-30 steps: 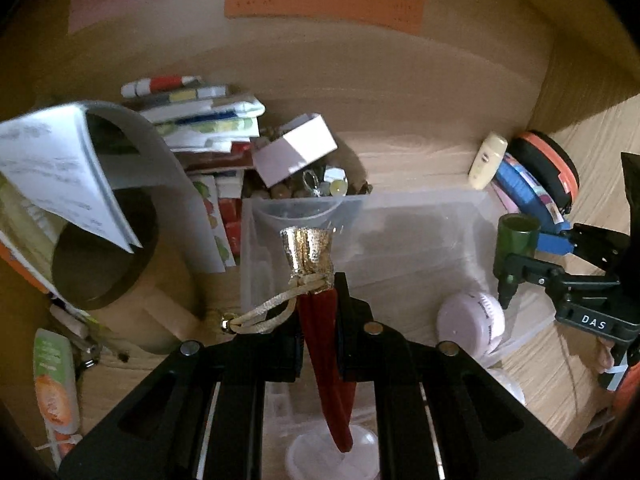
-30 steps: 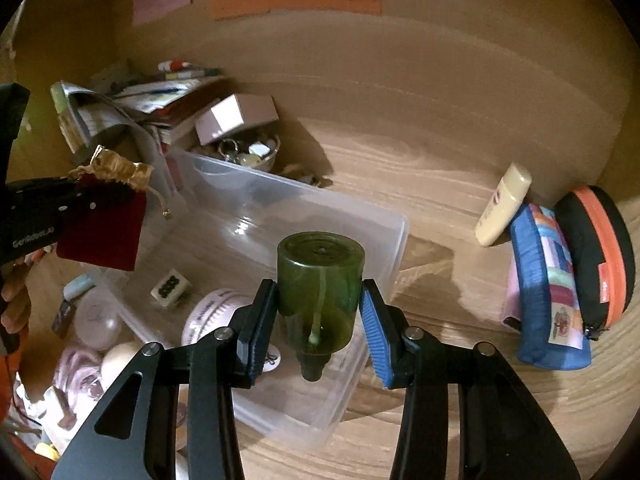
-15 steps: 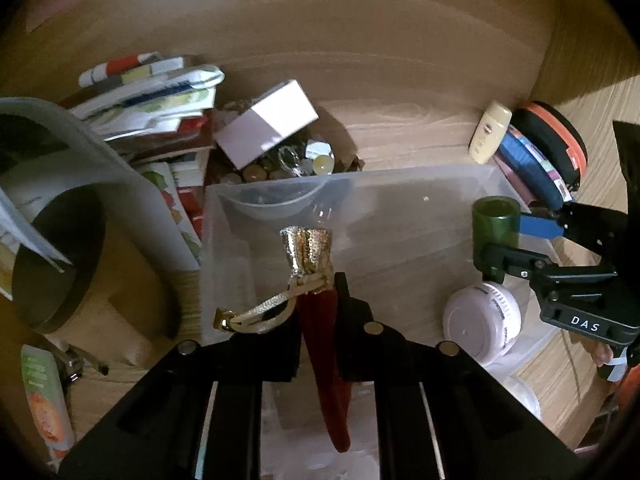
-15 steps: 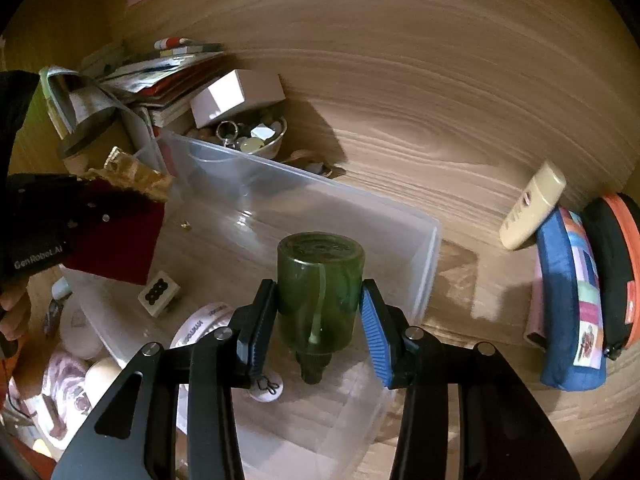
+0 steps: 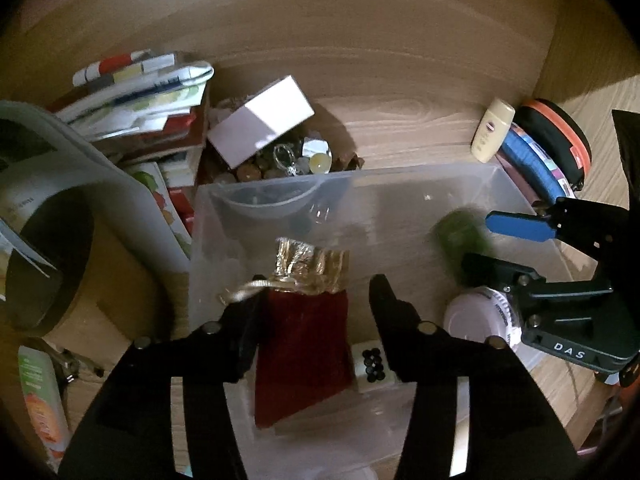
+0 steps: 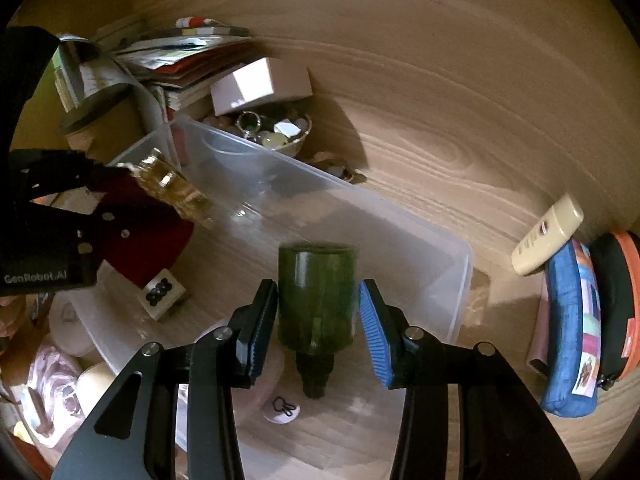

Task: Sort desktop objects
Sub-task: 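Carry the pouch and bottle over the clear box and release both inside, then withdraw both tools from the box toward the blue card box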

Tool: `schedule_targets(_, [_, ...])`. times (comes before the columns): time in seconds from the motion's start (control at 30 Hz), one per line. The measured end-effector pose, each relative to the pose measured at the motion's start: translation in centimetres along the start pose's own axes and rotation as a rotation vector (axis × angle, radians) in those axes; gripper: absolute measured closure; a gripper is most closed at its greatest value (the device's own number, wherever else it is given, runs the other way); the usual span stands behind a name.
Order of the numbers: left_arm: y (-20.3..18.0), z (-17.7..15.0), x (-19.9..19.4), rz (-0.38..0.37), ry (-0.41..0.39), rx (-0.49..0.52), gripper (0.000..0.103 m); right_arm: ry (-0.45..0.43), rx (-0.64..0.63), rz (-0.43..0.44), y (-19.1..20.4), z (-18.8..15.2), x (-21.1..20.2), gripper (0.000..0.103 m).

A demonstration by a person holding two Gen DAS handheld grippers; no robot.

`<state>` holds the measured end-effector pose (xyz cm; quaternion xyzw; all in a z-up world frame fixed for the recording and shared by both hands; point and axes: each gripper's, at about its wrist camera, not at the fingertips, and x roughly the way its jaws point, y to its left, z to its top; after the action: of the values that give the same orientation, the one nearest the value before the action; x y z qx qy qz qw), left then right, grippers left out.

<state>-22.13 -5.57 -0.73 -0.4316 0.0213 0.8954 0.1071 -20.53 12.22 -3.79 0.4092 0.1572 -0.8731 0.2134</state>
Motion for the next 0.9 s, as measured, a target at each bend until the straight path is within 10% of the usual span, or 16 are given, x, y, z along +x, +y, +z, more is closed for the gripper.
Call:
schedule_targets(0.27, [0.2,0.1,-0.9,0.000,-0.022,-0.017,0.047,-0.061,-0.034,-0.063,1.3,0.6,-1.9,0.033])
schedule_targets(0.9, [-1.4,-3.2,-9.2,0.146,-0.228,0.028,0.006,-0.173,0.002,-0.021,5.1,-1.5,-10.6,0.019])
